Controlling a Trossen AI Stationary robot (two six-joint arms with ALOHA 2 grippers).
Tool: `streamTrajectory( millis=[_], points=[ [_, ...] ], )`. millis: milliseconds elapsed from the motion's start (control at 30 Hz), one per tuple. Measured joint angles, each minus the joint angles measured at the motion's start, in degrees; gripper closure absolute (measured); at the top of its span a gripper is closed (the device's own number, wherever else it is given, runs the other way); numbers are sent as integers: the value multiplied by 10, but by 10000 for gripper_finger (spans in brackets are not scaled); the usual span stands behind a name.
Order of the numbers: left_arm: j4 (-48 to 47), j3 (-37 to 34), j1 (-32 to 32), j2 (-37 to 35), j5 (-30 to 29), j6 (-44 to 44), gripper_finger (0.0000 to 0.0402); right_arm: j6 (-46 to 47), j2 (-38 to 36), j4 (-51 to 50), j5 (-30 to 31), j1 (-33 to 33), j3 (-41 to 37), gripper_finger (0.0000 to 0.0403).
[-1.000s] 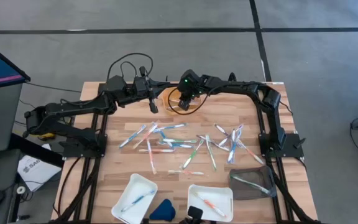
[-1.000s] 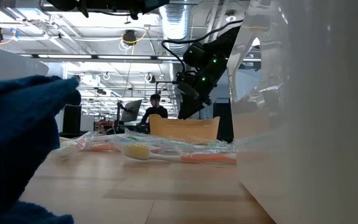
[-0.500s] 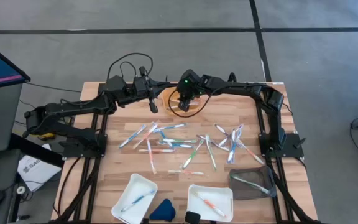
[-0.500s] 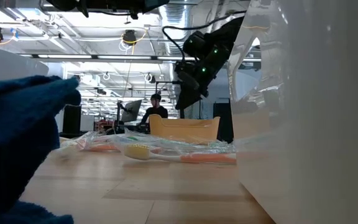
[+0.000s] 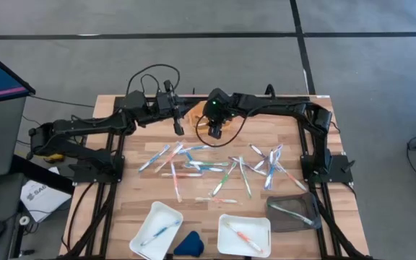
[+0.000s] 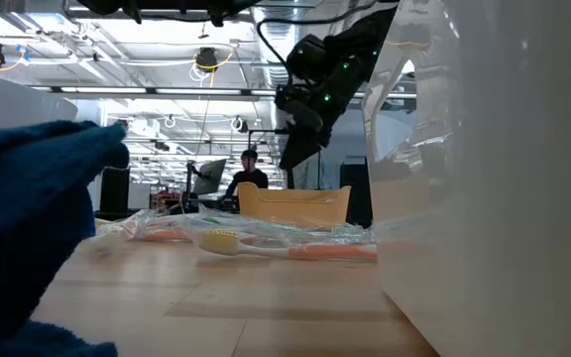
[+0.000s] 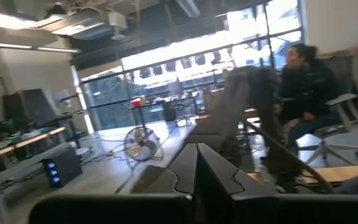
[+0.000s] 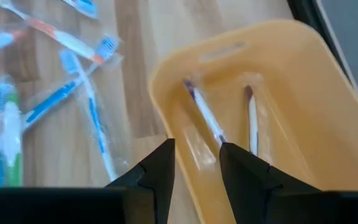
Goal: Pick & Place Toothbrushes
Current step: Put the blue toothbrush into the left white bin
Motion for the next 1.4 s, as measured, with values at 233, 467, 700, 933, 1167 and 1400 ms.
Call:
streamTrajectory(
  millis=[233,467,700,933,1167,1400],
  points=[
    [7,0,-55,0,0,0,396,15,-10,-21,0,30,1,283],
    [10,0,-110,0,0,0,396,29,-18,-54,0,73,1,283],
    [12,0,-179,0,0,0,396,52,-17,-81,0,124,0,283],
    [14,0,-254,0,0,0,396,82,-17,-83,1,177,0,283],
    [18,0,-333,0,0,0,396,117,-17,-86,43,240,0,294],
    [23,0,-418,0,0,5,396,159,-17,-95,113,316,0,321]
  ],
)
